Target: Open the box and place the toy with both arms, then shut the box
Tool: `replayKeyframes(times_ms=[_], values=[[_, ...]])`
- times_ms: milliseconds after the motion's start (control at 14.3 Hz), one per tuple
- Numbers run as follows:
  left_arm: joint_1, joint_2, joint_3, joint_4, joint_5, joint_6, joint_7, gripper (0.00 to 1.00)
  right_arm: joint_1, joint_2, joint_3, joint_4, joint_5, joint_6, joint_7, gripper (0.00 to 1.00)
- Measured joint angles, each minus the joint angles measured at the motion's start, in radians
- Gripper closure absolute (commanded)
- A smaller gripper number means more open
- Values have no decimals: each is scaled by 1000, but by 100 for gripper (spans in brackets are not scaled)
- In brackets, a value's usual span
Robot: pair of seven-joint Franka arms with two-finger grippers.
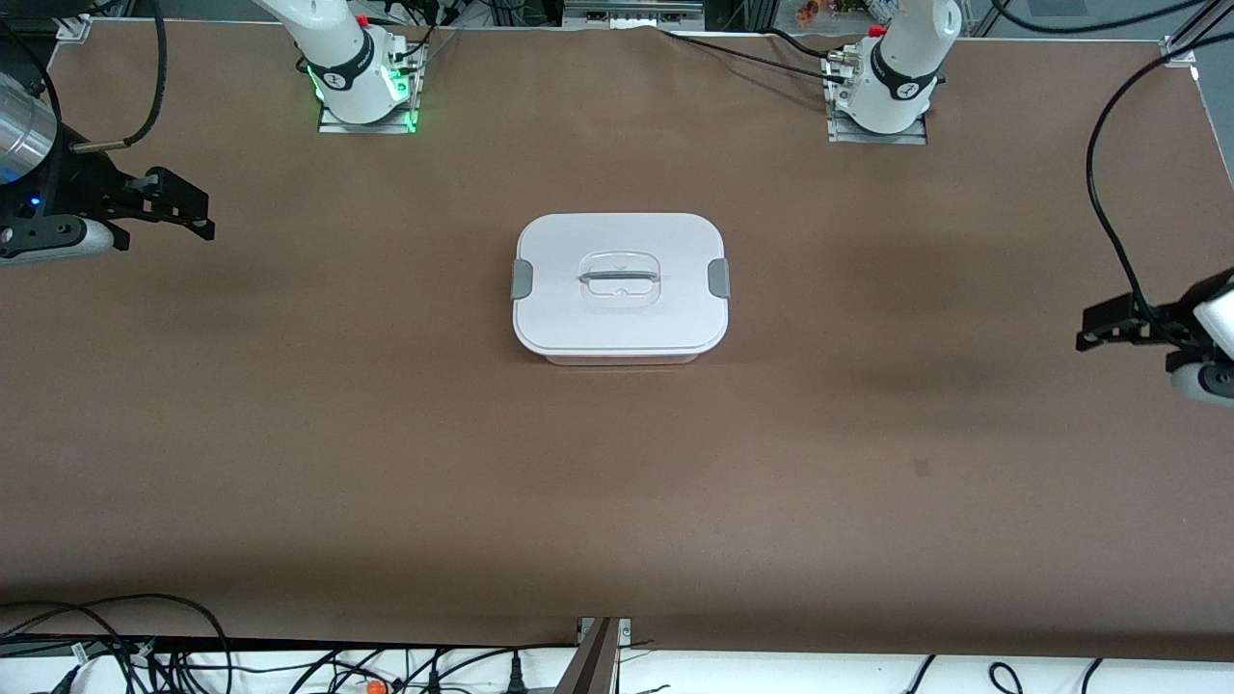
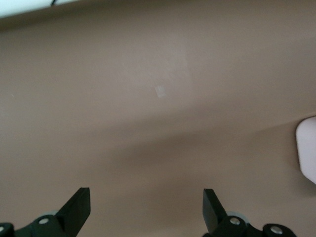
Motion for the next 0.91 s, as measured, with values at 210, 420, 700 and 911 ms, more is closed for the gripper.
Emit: replayKeyframes(times_ms=[210, 420, 700, 911], values=[[-76, -147, 94, -207, -29, 72, -25, 0, 0, 0, 1, 0, 0, 1, 0, 0], [-138, -221, 148, -314, -32, 101, -46, 0, 2, 0, 5, 1, 0, 2, 0, 0], [-138, -230, 167, -359, -55, 111, -83, 0, 3, 0, 8, 1, 0, 2, 0, 0], [-135, -224, 170, -358, -55, 121, -83, 0, 3, 0, 10, 1, 0, 2, 0, 0]])
